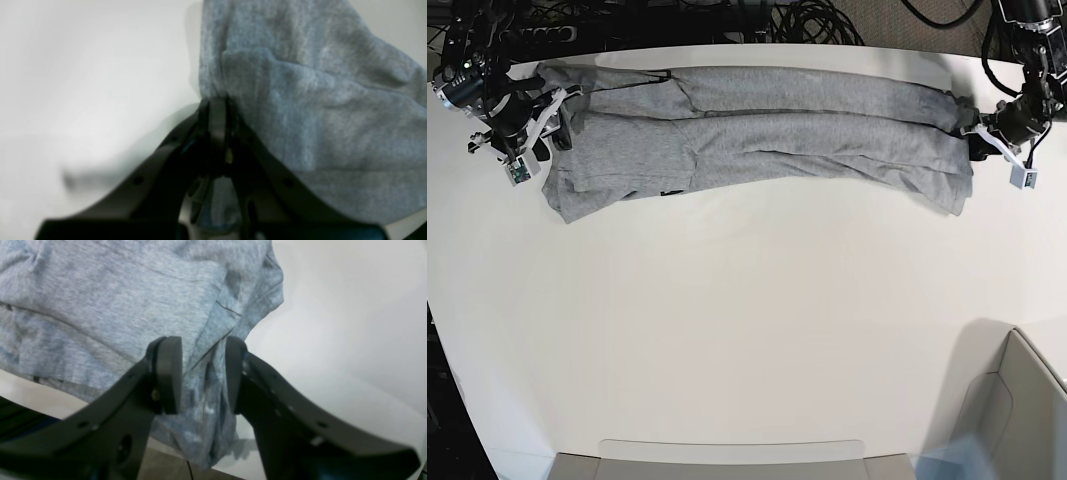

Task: Fold the T-shirt properly
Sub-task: 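Release the shirt ends and open both grippers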

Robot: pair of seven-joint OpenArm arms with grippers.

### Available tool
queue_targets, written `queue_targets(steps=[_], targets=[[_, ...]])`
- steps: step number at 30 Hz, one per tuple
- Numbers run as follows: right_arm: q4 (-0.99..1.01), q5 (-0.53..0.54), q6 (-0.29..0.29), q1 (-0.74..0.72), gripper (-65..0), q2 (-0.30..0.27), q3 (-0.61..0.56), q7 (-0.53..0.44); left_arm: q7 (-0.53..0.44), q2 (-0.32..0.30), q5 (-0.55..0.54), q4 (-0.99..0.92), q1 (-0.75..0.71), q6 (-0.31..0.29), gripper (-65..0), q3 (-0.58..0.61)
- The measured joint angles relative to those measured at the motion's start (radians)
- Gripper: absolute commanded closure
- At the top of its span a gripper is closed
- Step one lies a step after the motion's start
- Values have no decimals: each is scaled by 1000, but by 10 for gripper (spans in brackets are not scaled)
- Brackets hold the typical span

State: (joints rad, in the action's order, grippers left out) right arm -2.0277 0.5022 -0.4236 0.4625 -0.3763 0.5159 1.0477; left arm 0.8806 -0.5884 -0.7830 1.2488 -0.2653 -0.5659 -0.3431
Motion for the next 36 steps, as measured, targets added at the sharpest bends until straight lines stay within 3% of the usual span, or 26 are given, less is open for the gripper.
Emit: queue_targets(steps=[3,9,13,15,22,28,36], targets=[[0,0,0,0,-220,0,0,0,5,5,6,-1,3,5,0,-48],[0,0,0,1,-220,3,0,1,42,10,61,55,-17,23,-69,-146],[0,0,0,3,-220,3,0,4,60,12,67,57,-17,29,-165,-227],[0,0,0,1,-220,3,0,3,57,10,20,76,-18,43,-199,-256],[0,0,0,1,-220,3,0,3,89,6,-272,191,-94,34,-202,-261],[0,0,0,0,-220,3,0,3,139,7,-270,181,-85,34,-202,-256],[0,0,0,0,-220,3,0,3,58,4,-250,57,-89,34,-201,-116]])
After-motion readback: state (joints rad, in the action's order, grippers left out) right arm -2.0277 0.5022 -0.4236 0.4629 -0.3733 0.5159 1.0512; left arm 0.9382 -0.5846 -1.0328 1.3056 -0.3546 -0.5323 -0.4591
